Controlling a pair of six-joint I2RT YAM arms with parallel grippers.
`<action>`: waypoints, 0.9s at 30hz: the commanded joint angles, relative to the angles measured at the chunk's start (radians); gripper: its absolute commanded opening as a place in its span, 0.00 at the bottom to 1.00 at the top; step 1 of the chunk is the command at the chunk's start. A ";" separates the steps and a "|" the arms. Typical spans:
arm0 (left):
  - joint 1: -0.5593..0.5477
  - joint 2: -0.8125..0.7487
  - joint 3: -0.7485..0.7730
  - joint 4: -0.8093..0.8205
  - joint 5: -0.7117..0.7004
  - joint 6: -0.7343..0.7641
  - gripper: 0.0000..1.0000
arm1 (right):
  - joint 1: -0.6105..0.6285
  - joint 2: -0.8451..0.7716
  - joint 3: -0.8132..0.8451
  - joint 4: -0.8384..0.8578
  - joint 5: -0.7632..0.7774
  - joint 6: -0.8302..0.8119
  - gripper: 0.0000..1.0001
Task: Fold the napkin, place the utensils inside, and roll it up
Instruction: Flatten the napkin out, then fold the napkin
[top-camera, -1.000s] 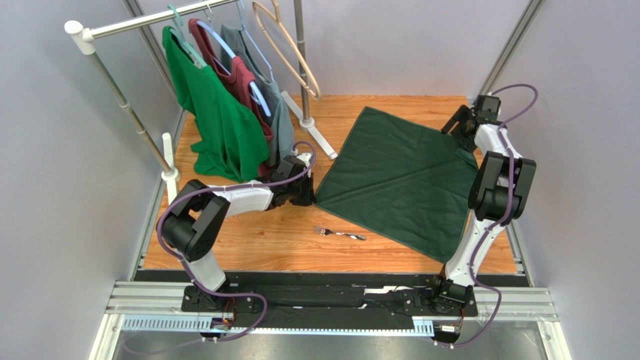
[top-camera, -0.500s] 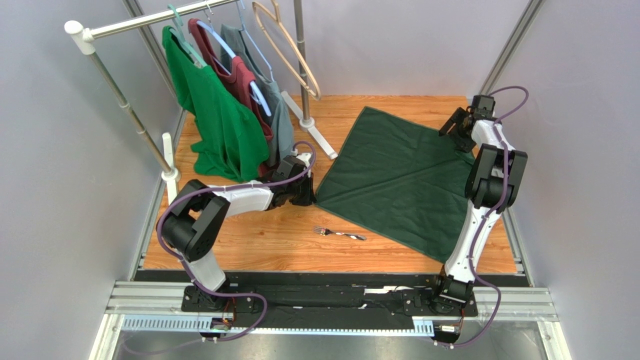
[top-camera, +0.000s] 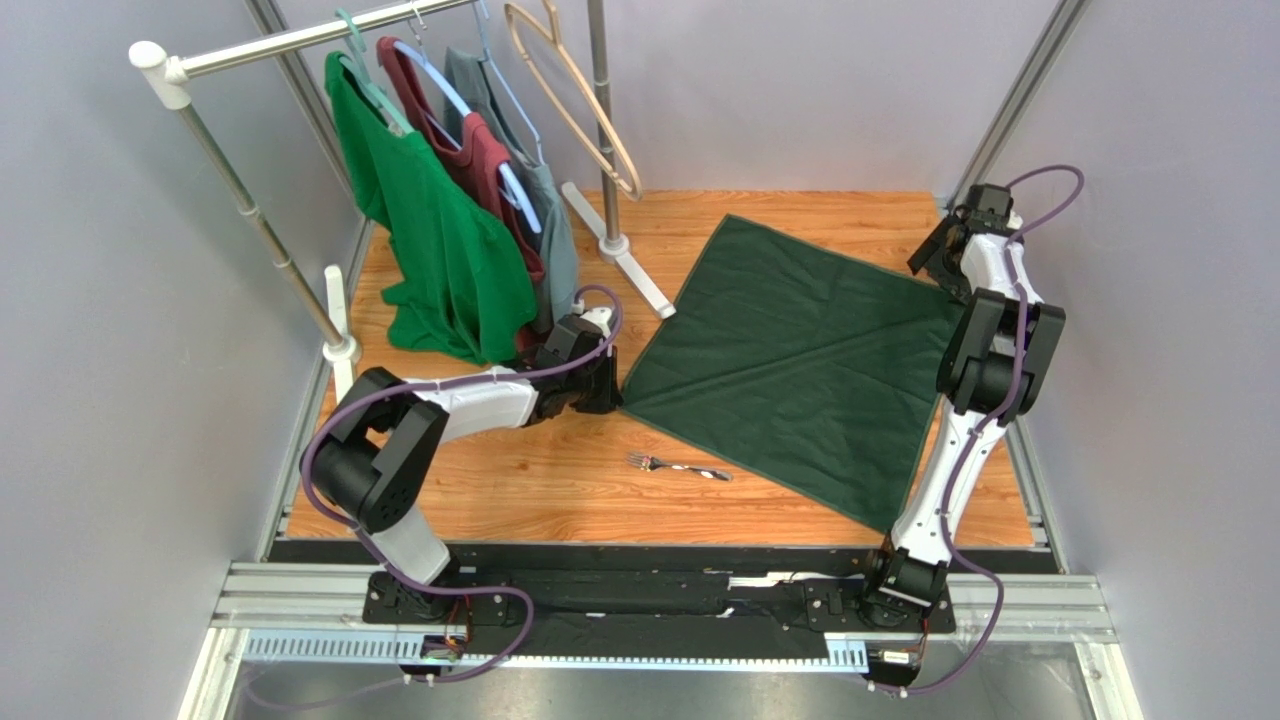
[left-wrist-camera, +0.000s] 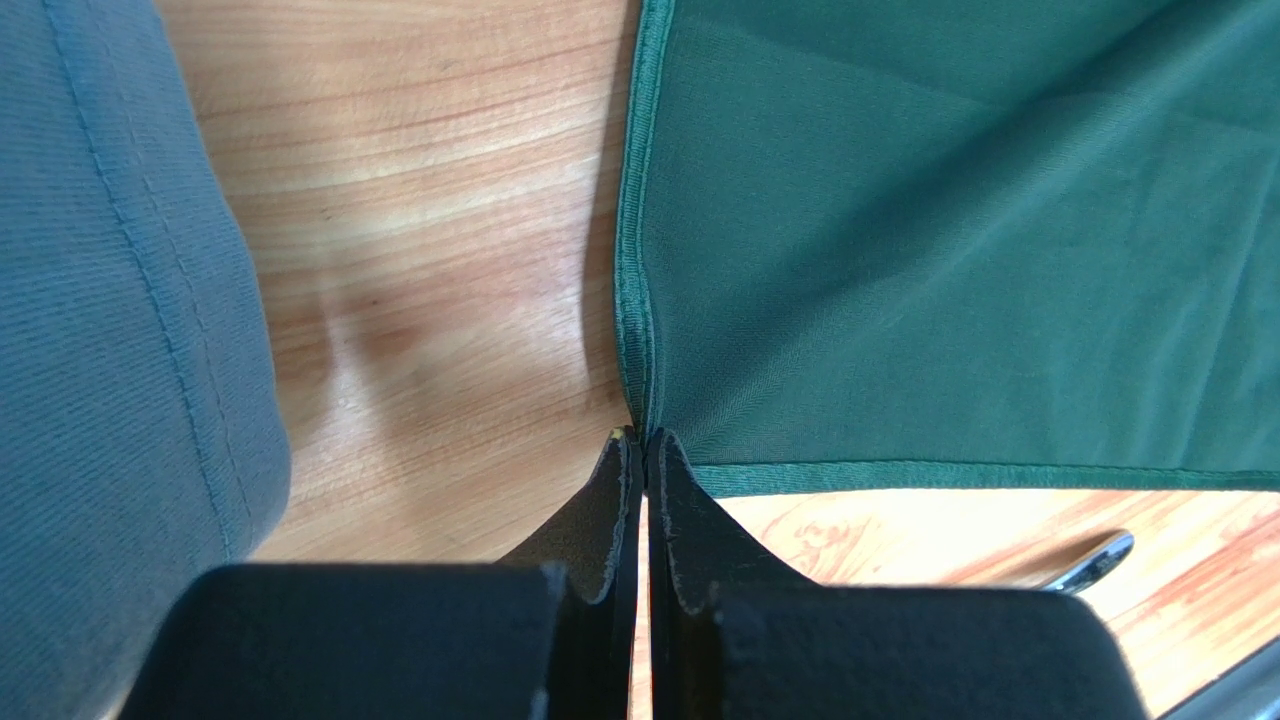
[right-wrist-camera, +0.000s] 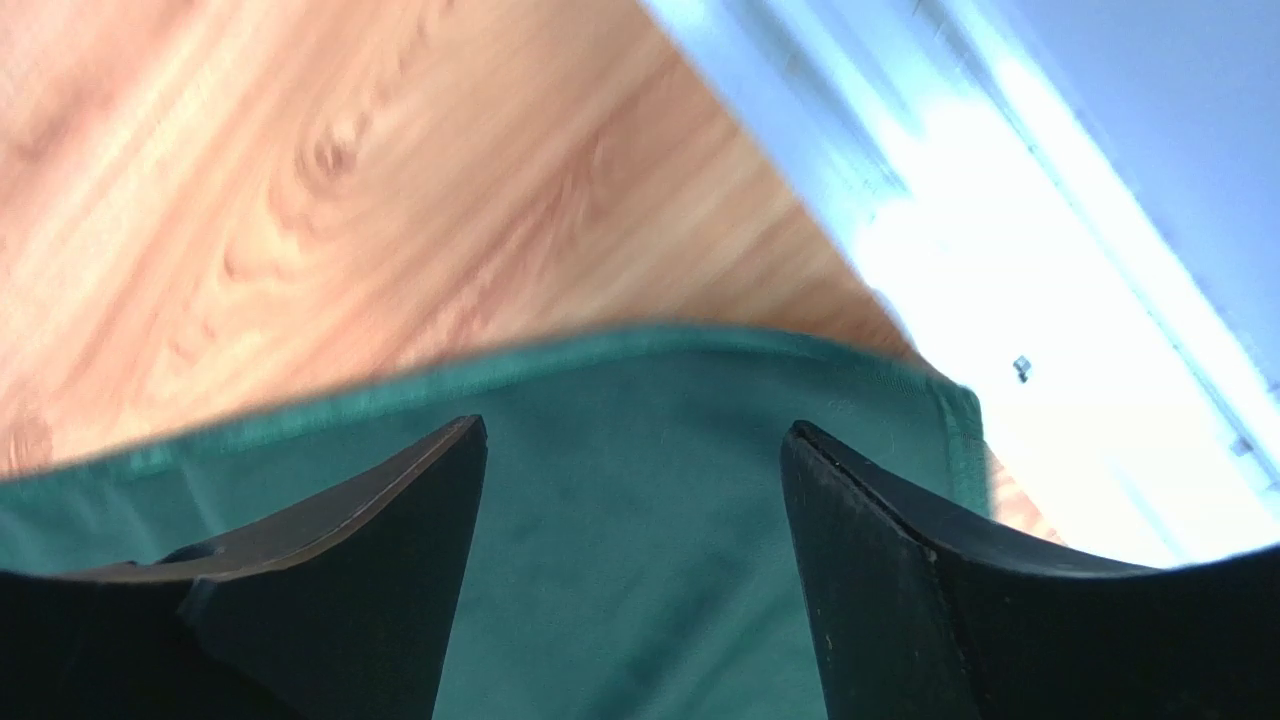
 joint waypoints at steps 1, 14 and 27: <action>0.005 -0.034 -0.007 0.019 -0.008 -0.007 0.00 | -0.004 0.025 0.106 -0.008 0.087 -0.058 0.76; 0.005 -0.041 0.021 0.051 0.055 -0.019 0.00 | 0.006 -0.279 -0.200 0.138 -0.132 0.009 0.75; 0.002 0.006 0.136 0.132 0.241 -0.082 0.00 | 0.273 -0.638 -0.662 0.254 -0.204 0.001 0.75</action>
